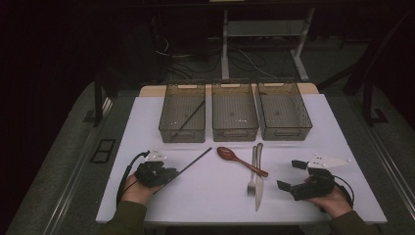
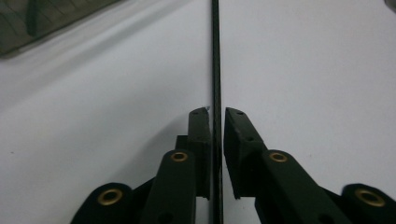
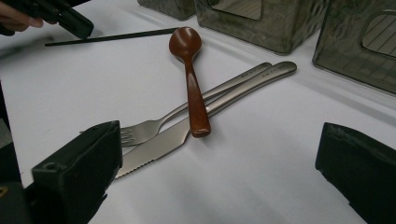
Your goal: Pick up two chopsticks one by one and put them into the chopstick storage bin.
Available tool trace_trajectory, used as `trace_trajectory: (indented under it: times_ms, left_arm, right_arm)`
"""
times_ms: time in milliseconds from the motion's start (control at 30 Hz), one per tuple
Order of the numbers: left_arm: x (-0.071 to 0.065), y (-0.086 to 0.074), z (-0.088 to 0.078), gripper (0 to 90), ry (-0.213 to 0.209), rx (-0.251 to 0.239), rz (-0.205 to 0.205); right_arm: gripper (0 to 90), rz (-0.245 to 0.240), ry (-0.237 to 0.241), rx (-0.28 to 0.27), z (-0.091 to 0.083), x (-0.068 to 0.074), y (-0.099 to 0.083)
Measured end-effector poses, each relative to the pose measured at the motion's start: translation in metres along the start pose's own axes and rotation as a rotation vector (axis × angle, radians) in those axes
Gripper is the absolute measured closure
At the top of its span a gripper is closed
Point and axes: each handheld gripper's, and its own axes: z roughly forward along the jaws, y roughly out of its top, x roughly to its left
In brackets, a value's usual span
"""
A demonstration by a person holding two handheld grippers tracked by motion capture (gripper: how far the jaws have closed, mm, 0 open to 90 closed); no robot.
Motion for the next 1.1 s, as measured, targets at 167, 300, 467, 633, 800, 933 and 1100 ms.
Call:
trace_trajectory:
  times_ms: [167, 300, 467, 633, 800, 933, 1100]
  left_arm:
    - [-0.002, 0.004, 0.001, 72.2, -0.027, -0.034, -0.017]
    - [-0.008, 0.010, 0.004, 69.1, -0.019, -0.050, -0.003]
    - [-0.012, 0.016, 0.008, 65.3, -0.027, -0.058, 0.013]
    - [-0.013, 0.022, 0.014, 62.4, -0.019, -0.077, 0.022]
    - [-0.011, 0.026, 0.022, 61.1, -0.004, -0.068, 0.030]
    - [-0.008, 0.027, 0.028, 61.6, 0.000, -0.062, 0.032]
    - [-0.007, 0.028, 0.032, 66.9, 0.010, -0.067, 0.042]
  right_arm:
    - [0.9, -0.001, -0.001, 0.002, 0.000, 0.000, 0.000]
    - [0.9, 0.001, -0.001, 0.003, 0.000, 0.000, 0.000]
    - [0.9, 0.000, -0.001, 0.004, 0.001, 0.000, 0.000]
    - [0.9, 0.001, -0.003, 0.008, 0.001, 0.000, 0.000]
    - [0.9, 0.000, -0.003, 0.008, 0.002, -0.001, 0.000]
    - [0.9, -0.001, -0.003, 0.009, 0.002, -0.001, 0.000]
    - [0.9, -0.003, -0.003, 0.009, 0.002, -0.001, 0.000]
